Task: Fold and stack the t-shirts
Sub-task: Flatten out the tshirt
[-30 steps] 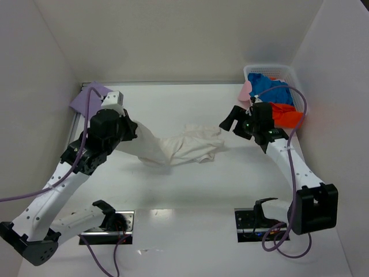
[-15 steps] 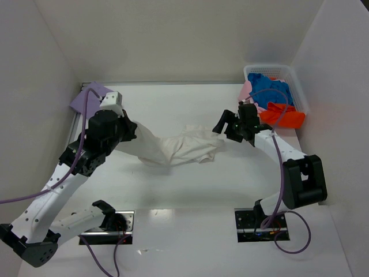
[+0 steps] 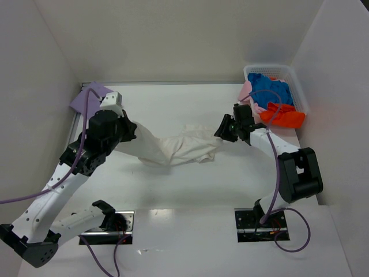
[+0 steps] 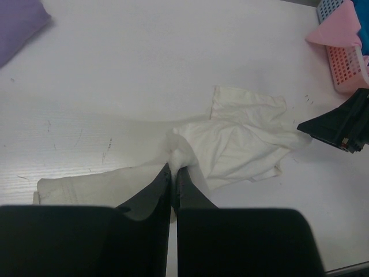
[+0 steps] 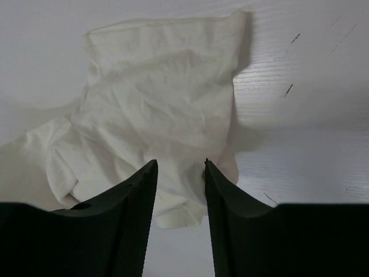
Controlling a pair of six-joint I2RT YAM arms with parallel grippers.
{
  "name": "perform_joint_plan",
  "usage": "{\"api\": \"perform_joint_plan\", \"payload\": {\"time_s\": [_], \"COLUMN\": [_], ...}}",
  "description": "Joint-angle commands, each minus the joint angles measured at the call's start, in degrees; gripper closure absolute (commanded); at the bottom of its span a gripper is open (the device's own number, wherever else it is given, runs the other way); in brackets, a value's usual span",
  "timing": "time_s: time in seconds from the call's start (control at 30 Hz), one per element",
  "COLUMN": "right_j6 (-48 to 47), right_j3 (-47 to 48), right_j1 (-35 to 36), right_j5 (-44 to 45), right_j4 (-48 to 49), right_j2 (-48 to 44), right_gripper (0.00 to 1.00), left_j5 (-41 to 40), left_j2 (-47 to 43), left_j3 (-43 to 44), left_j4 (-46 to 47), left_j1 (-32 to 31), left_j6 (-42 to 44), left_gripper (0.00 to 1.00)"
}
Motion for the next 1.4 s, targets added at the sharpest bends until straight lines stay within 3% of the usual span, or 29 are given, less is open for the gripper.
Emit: {"api": "perform_joint_plan", "payload": {"time_s": [0.0,0.07,0.1,0.2,0.47,0.57,0.73,1.03,1.23,1.37], "right_j6": [-0.2,-0.2,-0.2,-0.2,-0.8,-0.8,-0.8,-1.3,-3.1,-3.9], "right_j3": [2.3,2.3,2.3,2.3,4.6,5.1,4.6,6.5,20.2,34.3], "right_j1": [0.4,0.4,0.4,0.4,0.4,0.4,0.4,0.4,0.4,-1.0], "right_j5": [1.2,0.6,0.1,-0.4,0.6,0.6,0.6,0.6,4.1,5.6], "right_j4": [3.0,3.0,3.0,3.0,1.8,0.8,0.8,-0.5,-7.5,-12.4], "right_j2": [1.3,1.3,1.8,2.9,-0.1,-0.1,-0.1,-0.1,-3.4,-4.6], "right_gripper": [0.58,0.71,0.82,0.99,0.99,0.99,0.99,0.99,0.99,0.99], "left_j5": [1.0,1.0,1.5,1.5,3.1,3.8,4.3,1.9,-2.3,-7.9], "left_j2": [-0.8,-0.8,-0.8,-0.8,-1.3,-1.3,0.5,-0.1,-0.1,-0.1], "left_j3": [-0.3,-0.3,-0.3,-0.8,-1.9,-3.0,-4.1,-3.3,6.4,12.7], "left_j4": [2.7,2.7,2.7,2.7,2.7,3.2,3.2,2.6,-0.4,-1.6], "left_j1": [0.8,0.8,0.8,1.3,1.9,1.9,2.4,2.9,3.5,4.1], "left_j6": [-0.4,-0.4,-0.4,-0.4,0.1,0.6,0.6,-0.5,1.0,1.7], "left_gripper": [0.93,0.93,0.93,0.93,0.71,0.70,0.99,1.00,1.00,1.00]}}
